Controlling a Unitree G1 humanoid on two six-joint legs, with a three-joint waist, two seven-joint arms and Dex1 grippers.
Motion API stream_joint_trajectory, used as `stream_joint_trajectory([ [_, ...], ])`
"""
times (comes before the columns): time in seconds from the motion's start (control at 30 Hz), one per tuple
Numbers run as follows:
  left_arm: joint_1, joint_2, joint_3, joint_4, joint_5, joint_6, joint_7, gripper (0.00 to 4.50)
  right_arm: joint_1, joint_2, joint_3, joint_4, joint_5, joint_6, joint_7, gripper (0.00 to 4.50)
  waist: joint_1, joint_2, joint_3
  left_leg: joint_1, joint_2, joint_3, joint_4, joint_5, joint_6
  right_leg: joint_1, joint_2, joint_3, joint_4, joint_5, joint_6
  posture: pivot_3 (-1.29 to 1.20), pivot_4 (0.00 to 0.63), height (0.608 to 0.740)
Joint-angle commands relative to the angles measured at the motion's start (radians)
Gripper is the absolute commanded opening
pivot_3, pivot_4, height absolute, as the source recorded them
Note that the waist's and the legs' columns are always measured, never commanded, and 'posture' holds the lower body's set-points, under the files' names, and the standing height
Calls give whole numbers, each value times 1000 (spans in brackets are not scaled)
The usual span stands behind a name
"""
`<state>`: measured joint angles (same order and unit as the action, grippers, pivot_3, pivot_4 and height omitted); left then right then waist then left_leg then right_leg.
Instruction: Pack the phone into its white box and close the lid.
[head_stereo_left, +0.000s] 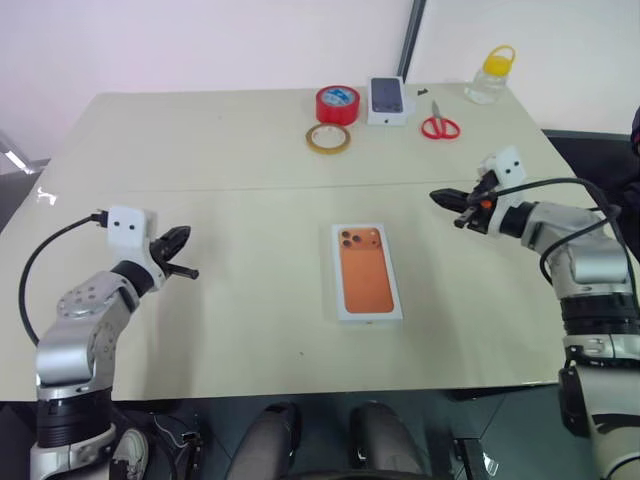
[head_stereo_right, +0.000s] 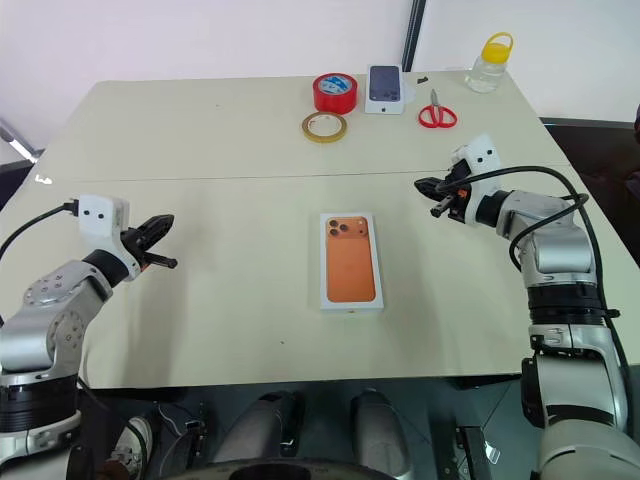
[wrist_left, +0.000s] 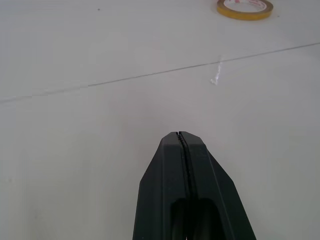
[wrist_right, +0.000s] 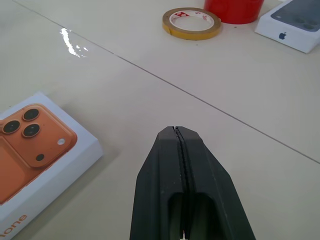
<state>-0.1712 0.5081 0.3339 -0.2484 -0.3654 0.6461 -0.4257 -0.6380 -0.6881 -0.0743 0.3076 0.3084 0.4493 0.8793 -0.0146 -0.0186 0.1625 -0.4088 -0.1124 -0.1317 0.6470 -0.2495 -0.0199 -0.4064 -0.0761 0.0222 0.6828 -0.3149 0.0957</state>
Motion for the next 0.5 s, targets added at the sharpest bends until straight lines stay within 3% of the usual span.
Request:
stream_joint_trajectory([
  [0.03,-1,-2,36,-61,-27,17,31,0,3,-1,-9,-32,4,-21,17,23,1,0,0,0,0,0,0,0,0,0,0,0,0,0,0,0,150,740],
  [0.5,0,14,7,-51,-16,-1,33,0,-15,-49,-26,29,-15,-55,51,23,0,0,0,0,0,0,0,0,0,0,0,0,0,0,0,0,150,740],
])
